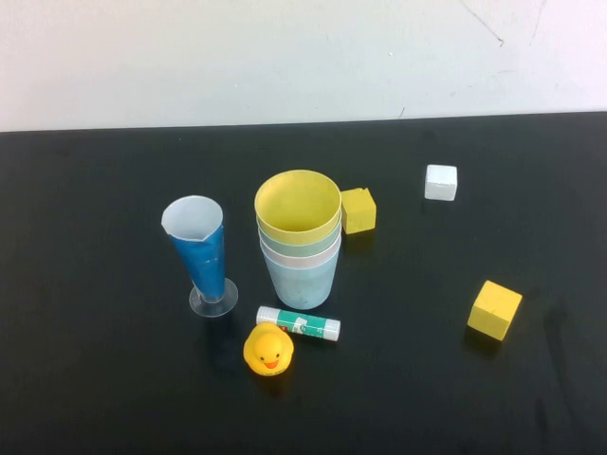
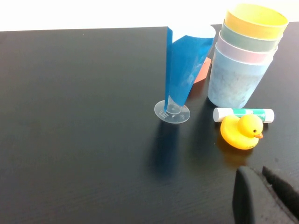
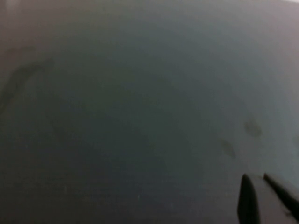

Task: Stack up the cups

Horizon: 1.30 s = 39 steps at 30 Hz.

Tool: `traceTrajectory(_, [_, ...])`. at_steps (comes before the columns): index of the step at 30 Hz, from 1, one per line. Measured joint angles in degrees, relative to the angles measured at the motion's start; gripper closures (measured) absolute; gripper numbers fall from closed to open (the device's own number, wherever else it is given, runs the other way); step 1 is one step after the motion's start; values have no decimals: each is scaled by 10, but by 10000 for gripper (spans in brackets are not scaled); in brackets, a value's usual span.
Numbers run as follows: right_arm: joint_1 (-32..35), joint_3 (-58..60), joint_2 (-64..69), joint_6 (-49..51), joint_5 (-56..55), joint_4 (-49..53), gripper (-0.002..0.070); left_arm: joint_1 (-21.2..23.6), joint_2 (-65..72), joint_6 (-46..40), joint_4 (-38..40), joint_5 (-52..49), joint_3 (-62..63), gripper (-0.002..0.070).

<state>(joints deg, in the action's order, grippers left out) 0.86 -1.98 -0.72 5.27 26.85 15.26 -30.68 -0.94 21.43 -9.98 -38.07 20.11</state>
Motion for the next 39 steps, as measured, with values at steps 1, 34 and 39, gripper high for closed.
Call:
traceTrajectory(1, [2,0,0,11,4,0,678,0,0,0,0,0,0,673])
traceTrajectory(34, [86,30,0,-102,-59,-55,678,0,0,0,0,0,0,673])
traceTrajectory(39, [59,30,0,-83,-59,-58,678,0,0,0,0,0,0,673])
